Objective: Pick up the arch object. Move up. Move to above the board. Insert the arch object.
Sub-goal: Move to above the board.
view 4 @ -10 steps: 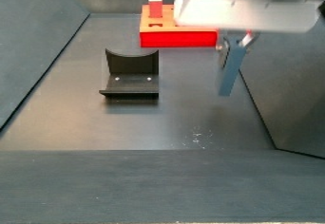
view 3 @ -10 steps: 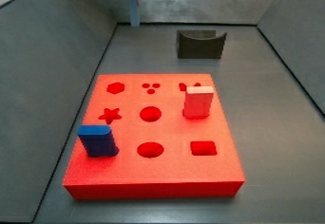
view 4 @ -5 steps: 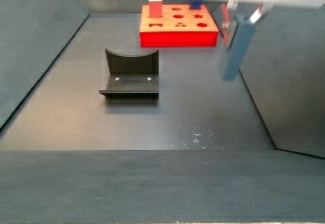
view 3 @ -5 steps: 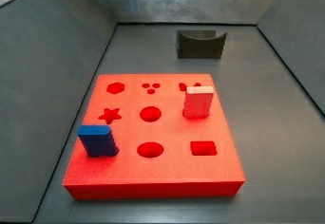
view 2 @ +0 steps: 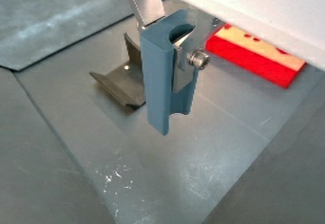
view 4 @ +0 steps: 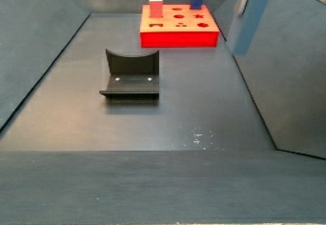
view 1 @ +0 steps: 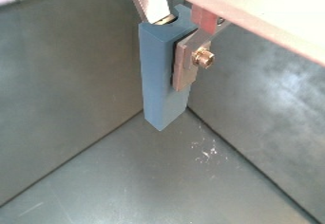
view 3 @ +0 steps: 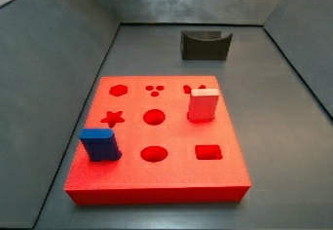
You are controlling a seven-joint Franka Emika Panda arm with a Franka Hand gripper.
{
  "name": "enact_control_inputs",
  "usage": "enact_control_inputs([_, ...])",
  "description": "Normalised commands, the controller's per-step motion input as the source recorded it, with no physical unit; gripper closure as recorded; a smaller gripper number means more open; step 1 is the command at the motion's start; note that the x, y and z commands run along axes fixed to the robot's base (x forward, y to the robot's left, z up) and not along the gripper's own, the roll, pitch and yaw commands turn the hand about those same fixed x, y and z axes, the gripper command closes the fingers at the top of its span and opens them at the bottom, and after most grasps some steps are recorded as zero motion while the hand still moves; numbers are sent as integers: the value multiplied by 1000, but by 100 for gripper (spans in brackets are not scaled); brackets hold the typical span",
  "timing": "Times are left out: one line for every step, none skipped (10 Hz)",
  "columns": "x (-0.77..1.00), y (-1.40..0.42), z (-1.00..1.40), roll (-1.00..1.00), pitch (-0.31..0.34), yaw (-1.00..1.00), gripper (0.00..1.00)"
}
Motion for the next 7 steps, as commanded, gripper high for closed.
enact_control_inputs([-19, 18, 1000, -124, 55, 6, 100])
enact_control_inputs([-16, 19, 1000, -125, 55, 2, 100])
enact_control_inputs([-11, 20, 1000, -125, 54, -1, 100])
enact_control_inputs([-8, 20, 1000, -126, 54, -5, 100])
enact_control_inputs([-5, 21, 1000, -126, 54, -7, 100])
enact_control_inputs([1, 22, 973, -128, 56, -10, 100])
enact_control_inputs([4, 20, 808, -128, 56, -13, 100])
